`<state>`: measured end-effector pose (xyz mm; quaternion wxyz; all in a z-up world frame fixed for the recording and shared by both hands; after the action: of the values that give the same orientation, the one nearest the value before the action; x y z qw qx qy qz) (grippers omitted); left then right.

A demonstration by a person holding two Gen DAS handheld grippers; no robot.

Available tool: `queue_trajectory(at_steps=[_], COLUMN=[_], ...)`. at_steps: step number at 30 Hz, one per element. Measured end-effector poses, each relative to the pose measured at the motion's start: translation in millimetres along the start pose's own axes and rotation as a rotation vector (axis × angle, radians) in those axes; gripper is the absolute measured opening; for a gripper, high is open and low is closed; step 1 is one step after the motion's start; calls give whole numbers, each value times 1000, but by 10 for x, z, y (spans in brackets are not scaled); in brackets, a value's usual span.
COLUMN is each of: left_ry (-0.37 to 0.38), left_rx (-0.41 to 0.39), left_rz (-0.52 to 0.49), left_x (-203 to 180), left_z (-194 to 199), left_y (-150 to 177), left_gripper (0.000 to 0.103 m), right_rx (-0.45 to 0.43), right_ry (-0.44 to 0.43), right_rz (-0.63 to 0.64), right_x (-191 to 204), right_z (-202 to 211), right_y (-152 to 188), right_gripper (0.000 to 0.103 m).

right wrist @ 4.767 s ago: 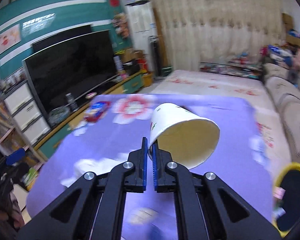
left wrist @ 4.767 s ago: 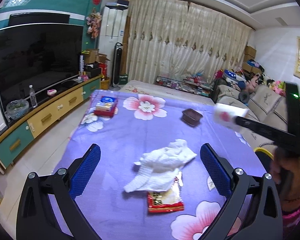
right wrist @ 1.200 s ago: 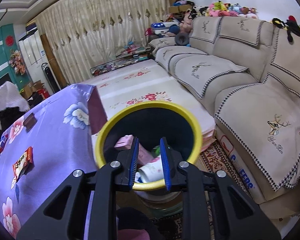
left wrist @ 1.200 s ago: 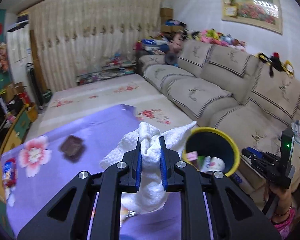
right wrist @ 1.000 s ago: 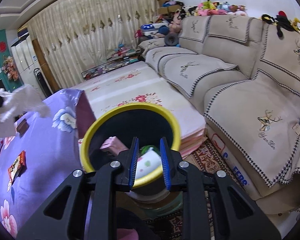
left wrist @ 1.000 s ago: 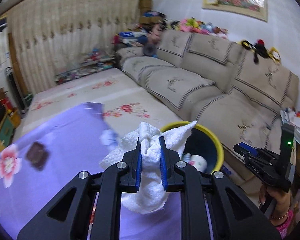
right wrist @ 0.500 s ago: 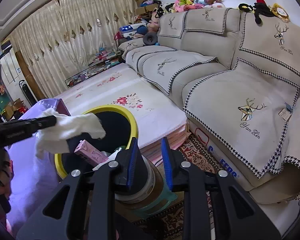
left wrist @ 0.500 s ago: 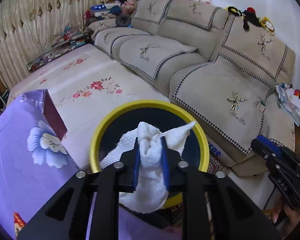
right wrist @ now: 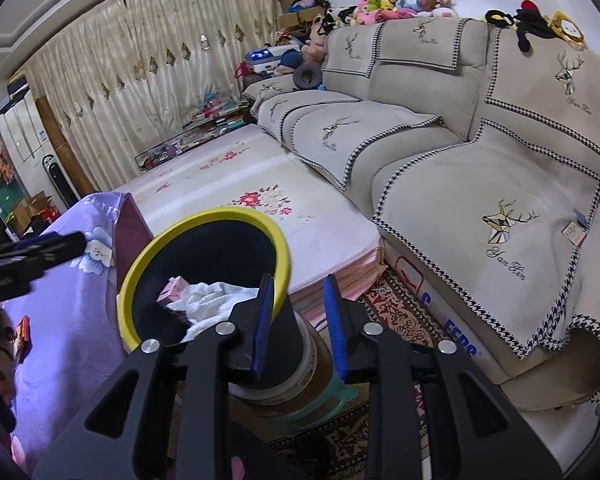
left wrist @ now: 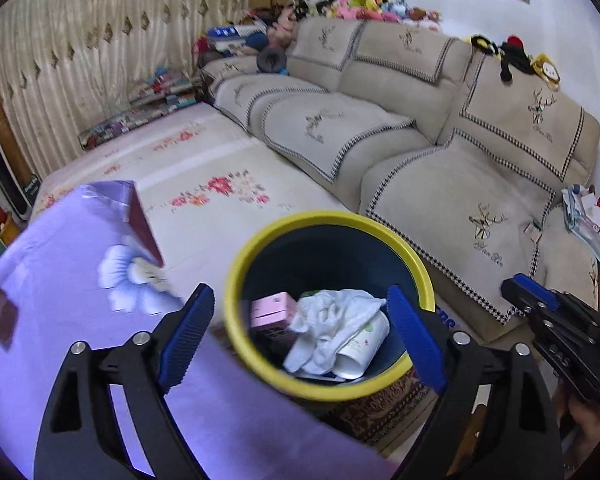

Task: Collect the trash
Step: 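Move the right gripper to the brown plastic tray and grasp it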

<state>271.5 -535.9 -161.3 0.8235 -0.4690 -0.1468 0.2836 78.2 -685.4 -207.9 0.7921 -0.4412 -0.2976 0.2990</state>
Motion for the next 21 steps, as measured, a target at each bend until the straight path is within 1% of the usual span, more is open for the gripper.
queue_trajectory(at_steps=[3, 8, 11, 13, 16, 21], left_ry=[-29, -96, -181, -244, -386, -539], left_rx=[-49, -111, -148, -165, -177, -183], left_rz=[24, 90, 124, 140, 166, 267], left_x=[270, 896, 1436, 1821, 2555, 3570], left_z=[362, 951, 1342, 1582, 1941, 2354], left_y=[-37, 18, 154, 274, 546, 1038], left_gripper=[92, 95, 97, 97, 98, 98], right_rx=[9, 24, 35, 43, 58, 98], right_ry=[-20, -84, -142, -191, -283, -476], right_rz=[23, 75, 114, 142, 192, 300], right_x=[161, 600, 962, 1260, 1793, 2949], right_z=[-13, 3, -7, -19, -39, -56], right_y=[19, 40, 46, 40, 47, 153], right_gripper=[27, 28, 28, 29, 31, 33])
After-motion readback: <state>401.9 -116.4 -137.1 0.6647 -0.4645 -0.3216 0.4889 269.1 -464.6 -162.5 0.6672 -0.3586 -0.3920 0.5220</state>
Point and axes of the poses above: each gripper's, at about its wrist camera, not at the fingertips, and z roughly against the way its jaws point, x to its left, y to its underside, the point moved 10 cm from there along -z, roughly the way its jaws point, and after that the axes turned 15 degrees about -x, right-handed, at the moved point
